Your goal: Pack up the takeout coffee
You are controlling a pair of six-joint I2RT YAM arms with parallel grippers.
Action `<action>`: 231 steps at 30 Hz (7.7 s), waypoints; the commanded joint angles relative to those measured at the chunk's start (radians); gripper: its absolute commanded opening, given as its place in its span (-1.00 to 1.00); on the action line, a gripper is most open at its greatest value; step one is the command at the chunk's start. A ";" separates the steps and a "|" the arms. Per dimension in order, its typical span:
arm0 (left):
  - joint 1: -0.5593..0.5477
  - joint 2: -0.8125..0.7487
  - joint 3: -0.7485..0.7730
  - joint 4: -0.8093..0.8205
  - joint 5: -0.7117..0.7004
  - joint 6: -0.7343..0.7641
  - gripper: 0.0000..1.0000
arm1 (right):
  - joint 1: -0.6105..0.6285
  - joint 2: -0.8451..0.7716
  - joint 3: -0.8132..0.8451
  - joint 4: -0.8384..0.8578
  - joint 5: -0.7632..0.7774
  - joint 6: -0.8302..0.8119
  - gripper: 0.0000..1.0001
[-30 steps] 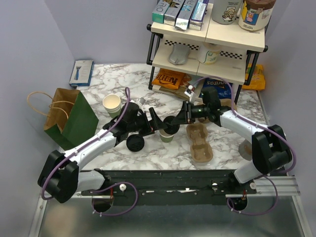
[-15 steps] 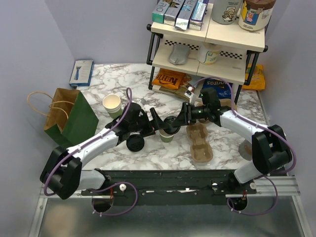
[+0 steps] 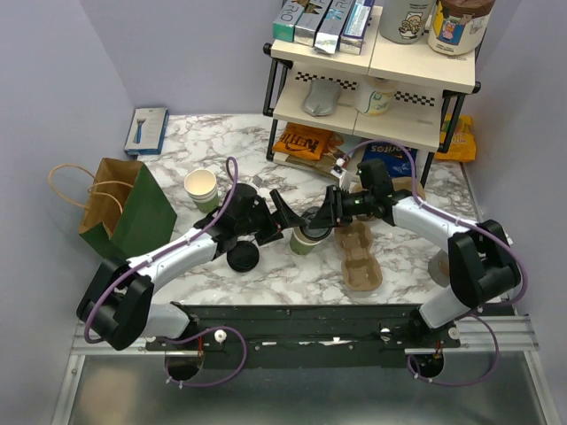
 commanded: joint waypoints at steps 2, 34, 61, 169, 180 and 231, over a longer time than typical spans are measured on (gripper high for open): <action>-0.012 0.011 0.013 -0.004 -0.061 -0.016 0.95 | -0.007 0.018 0.032 -0.048 0.032 -0.014 -0.02; -0.032 -0.033 0.031 -0.084 -0.115 0.013 0.97 | -0.001 0.004 0.038 -0.058 0.055 -0.031 -0.04; -0.047 -0.021 0.034 -0.092 -0.159 -0.007 0.87 | 0.094 0.061 0.122 -0.155 0.061 -0.158 0.08; 0.055 -0.125 -0.156 0.104 -0.169 -0.006 0.81 | 0.185 -0.068 -0.016 0.035 0.370 0.108 0.51; 0.068 -0.058 -0.248 0.276 -0.081 -0.087 0.38 | 0.185 -0.025 -0.111 0.191 0.322 0.187 0.26; 0.081 -0.030 -0.156 0.178 -0.055 -0.026 0.60 | 0.183 0.024 0.051 0.100 0.549 0.151 0.32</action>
